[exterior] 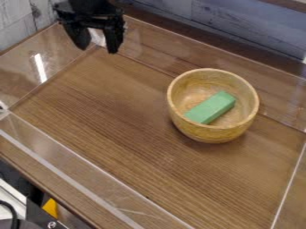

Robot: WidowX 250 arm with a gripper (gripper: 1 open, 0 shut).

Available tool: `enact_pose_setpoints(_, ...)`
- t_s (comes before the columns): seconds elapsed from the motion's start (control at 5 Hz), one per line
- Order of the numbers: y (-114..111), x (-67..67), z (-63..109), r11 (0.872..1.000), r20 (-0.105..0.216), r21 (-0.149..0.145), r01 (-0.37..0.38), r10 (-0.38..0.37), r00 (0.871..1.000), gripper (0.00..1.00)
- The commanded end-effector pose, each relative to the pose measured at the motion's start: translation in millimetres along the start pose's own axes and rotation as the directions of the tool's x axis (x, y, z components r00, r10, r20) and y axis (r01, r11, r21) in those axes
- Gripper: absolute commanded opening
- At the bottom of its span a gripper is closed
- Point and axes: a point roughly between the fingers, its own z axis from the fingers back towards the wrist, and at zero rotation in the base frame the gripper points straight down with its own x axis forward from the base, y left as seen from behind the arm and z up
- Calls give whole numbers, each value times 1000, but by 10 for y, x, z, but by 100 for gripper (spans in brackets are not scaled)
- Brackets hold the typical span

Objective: Put the green block in the brown bowl

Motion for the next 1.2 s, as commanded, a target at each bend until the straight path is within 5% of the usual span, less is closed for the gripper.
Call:
enact_pose_setpoints(0.0,106,120,250,999,63,19,29,-30,998,100)
enact_pose_setpoints(0.4,390,131,71,999,61,38,22,-24,998,100)
enact_pose_setpoints(0.6,327,176,14,999,71,33,42,-45,996,0)
enact_pose_setpoints(0.8,224,196,-18,998,71,20,60,-61,996,100)
enact_pose_setpoints(1.0,148,214,67,995,70,1,100,-100,993,100)
